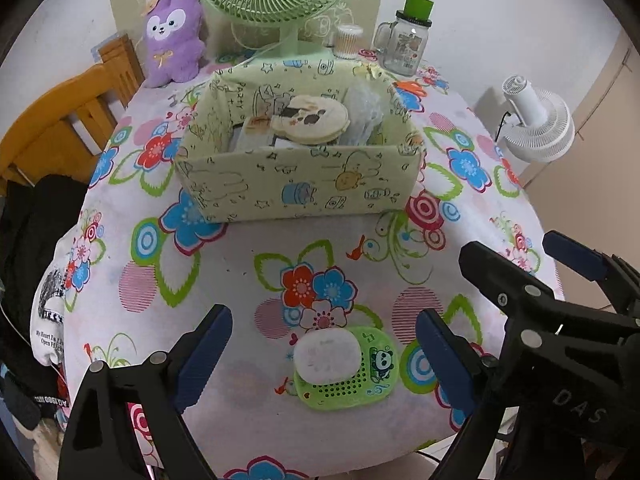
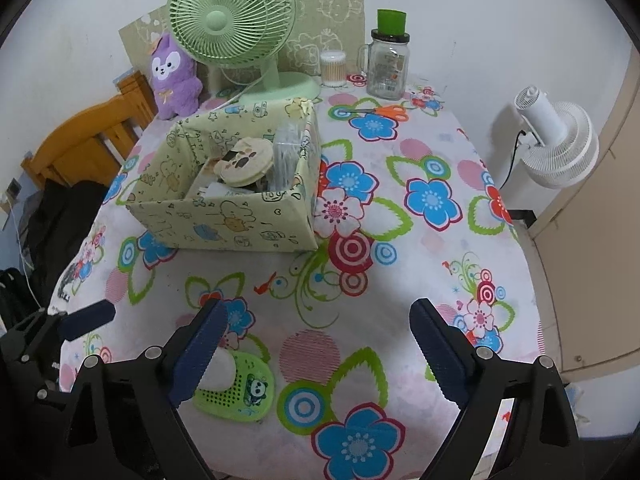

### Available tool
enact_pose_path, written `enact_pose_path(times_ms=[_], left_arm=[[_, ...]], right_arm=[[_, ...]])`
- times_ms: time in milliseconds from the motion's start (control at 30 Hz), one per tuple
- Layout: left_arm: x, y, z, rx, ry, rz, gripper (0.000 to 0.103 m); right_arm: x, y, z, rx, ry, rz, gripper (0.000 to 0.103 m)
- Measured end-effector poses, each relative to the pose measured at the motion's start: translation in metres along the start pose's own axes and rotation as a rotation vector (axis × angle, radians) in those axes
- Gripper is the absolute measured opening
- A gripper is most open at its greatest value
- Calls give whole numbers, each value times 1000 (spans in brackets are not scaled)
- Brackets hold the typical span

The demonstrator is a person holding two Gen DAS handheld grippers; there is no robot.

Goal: Organize rigid objects
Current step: 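Move both grippers toward the white earbud case and green speaker, then grasp the white earbud case with the left gripper while the right gripper grasps the green speaker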

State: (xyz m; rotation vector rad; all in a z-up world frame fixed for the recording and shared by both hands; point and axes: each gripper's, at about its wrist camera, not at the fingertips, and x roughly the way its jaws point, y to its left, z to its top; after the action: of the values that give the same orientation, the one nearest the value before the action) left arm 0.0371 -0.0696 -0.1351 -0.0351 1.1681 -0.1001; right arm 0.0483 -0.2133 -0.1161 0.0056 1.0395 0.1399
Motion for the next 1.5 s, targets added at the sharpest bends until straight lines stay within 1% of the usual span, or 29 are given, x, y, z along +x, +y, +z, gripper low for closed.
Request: enact_pose_path(times_ms=[200,367,467,767,1000,1133,1233,1300,1367,1500], left_arm=[[17,-2,-8,1,19,15,94],[33,-3,-14,-1,46,22,94],[40,-5,-19,14,58,42,93],[56,-3,-33,12,107,40,91],[63,-3,-37,10,117,43,88],[67,-3,-38,21,113,50,83],[70,-4,-38,30,108,51,74],[70,-4,-38,28,109,34,58],[69,-3,-38,16,107,15,57],[65,-1,-39,17,100,26,57]], right_arm=[[13,-1,-7,-14,7,7,91],[25,-7,-15,-2,36,8,91],[33,-10,-22,-3,55,4,91],[48,-12,-38,2,105,8,91],[54,-8,-46,-6,124,9,91],[56,-8,-49,-1,131,9,91],[57,-8,-50,-2,133,7,91],[57,-7,-50,-3,133,8,91],[57,-8,-50,5,132,11,91],[55,-6,-50,5,129,17,91]])
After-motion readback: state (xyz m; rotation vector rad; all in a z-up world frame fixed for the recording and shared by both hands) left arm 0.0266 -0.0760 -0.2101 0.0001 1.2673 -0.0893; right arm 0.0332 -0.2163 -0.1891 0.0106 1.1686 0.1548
